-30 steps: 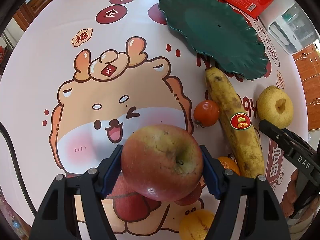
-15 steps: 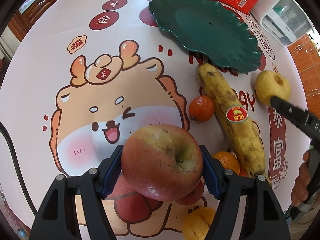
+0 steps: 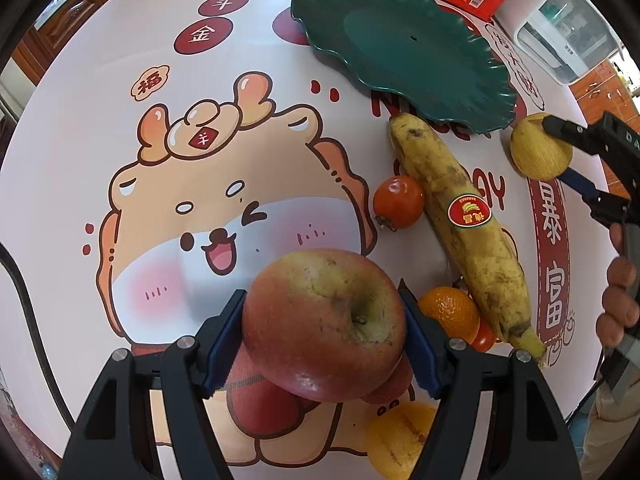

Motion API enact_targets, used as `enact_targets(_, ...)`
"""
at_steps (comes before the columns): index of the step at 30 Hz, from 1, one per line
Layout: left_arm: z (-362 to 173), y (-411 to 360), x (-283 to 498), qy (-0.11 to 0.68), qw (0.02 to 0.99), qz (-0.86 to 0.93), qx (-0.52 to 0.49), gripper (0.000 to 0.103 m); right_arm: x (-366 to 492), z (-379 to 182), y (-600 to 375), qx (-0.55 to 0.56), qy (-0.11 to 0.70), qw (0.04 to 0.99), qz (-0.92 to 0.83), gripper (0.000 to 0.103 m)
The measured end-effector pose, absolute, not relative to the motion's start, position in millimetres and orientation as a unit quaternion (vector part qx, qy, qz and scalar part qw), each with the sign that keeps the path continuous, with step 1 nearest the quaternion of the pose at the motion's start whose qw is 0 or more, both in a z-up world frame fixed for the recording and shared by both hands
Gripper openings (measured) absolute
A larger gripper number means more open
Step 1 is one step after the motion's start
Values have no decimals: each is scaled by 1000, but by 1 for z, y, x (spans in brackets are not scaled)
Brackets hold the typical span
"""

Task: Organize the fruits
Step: 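Lift the apple with the left tool while the right tool carries the pear toward the green plate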

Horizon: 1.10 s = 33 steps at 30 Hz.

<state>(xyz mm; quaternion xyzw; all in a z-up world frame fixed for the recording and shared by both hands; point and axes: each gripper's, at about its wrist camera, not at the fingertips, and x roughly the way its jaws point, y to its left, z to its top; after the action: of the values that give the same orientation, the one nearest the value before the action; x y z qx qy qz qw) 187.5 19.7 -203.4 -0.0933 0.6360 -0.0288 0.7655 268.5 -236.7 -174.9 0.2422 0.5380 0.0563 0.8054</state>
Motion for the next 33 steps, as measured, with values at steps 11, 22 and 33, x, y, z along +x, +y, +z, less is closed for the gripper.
enact_targets(11, -198, 23, 193, 624, 776, -39, -88, 71, 285, -183, -231, 199, 560, 804, 29, 62)
enact_targets(22, -157, 27, 195, 592, 800, -53, -84, 71, 267, -176, -220, 172, 567, 803, 64, 61)
enact_targets(33, -82, 21, 210, 549, 831, -79, -38, 71, 251, -74, -201, 136, 519, 834, 128, 61)
